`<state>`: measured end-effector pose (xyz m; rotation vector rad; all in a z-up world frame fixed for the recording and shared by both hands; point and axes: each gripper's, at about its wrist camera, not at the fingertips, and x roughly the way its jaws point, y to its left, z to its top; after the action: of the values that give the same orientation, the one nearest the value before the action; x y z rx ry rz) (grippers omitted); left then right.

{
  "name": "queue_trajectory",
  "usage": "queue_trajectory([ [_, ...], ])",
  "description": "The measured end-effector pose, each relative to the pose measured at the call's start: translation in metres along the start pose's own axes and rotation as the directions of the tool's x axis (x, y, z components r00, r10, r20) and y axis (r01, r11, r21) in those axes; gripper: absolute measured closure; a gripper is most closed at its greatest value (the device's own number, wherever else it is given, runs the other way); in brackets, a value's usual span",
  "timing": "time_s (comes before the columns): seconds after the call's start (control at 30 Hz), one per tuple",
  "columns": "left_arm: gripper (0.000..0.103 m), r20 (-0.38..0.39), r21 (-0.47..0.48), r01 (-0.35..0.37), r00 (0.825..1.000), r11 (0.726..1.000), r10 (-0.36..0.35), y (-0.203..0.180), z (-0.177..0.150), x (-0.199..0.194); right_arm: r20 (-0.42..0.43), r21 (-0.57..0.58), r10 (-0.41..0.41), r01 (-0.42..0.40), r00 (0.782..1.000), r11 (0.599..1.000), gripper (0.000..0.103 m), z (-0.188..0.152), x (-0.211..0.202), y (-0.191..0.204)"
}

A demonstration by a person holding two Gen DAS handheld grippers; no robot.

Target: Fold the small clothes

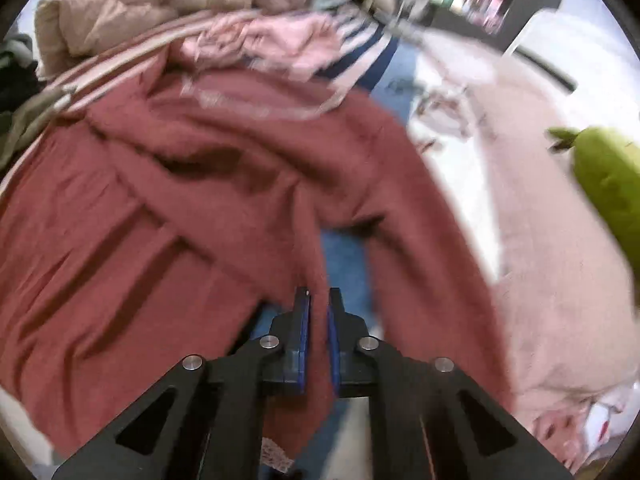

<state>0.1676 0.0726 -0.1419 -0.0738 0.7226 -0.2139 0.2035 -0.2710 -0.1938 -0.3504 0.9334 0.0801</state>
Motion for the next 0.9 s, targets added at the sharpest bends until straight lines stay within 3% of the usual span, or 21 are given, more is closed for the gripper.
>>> queue_trajectory([
  [0.13, 0.043, 0.004, -0.01, -0.001, 1.0, 1.0, 0.001, 0.001, 0.001, 0.0, 0.073, 0.012, -0.037, 0.036, 0.997, 0.999, 0.102, 0.009, -0.02, -0.017],
  [0.23, 0.043, 0.011, -0.019, 0.001, 1.0, 1.0, -0.001, 0.001, 0.002, -0.001, 0.156, 0.014, -0.017, 0.015, 0.988, 1.0, 0.102, 0.014, -0.047, -0.025],
  [0.37, 0.043, 0.01, -0.02, 0.002, 1.0, 1.0, -0.002, 0.001, 0.002, -0.001, 0.12, 0.026, 0.033, -0.037, 0.992, 0.999, 0.101, 0.013, -0.057, -0.027],
  [0.4, 0.043, 0.008, -0.02, 0.003, 1.0, 1.0, -0.003, 0.001, 0.002, -0.001, 0.091, 0.023, 0.052, -0.054, 0.995, 0.998, 0.097, 0.015, -0.049, -0.027],
  [0.47, 0.042, 0.008, -0.022, 0.005, 1.0, 1.0, -0.005, 0.0, 0.004, 0.001, 0.061, 0.011, 0.084, -0.085, 0.995, 0.996, 0.062, 0.016, -0.033, -0.025],
  [0.5, 0.04, 0.009, -0.021, 0.007, 1.0, 1.0, -0.007, -0.001, 0.005, 0.001, 0.061, 0.009, 0.117, -0.118, 0.991, 0.993, 0.057, 0.017, -0.024, -0.023],
  [0.73, 0.036, 0.016, 0.014, 0.013, 1.0, 1.0, -0.013, -0.011, 0.01, 0.005, 0.001, -0.06, 0.2, -0.199, 0.98, 0.978, 0.06, 0.031, 0.031, -0.006],
  [0.83, 0.036, 0.018, 0.026, 0.01, 1.0, 1.0, -0.011, -0.014, 0.014, 0.008, 0.011, -0.074, 0.218, -0.217, 0.976, 0.973, 0.103, 0.036, 0.038, -0.001],
  [0.9, 0.036, 0.02, 0.029, 0.008, 1.0, 1.0, -0.009, -0.015, 0.015, 0.008, 0.057, -0.061, 0.204, -0.201, 0.977, 0.978, 0.101, 0.037, 0.031, -0.003],
])
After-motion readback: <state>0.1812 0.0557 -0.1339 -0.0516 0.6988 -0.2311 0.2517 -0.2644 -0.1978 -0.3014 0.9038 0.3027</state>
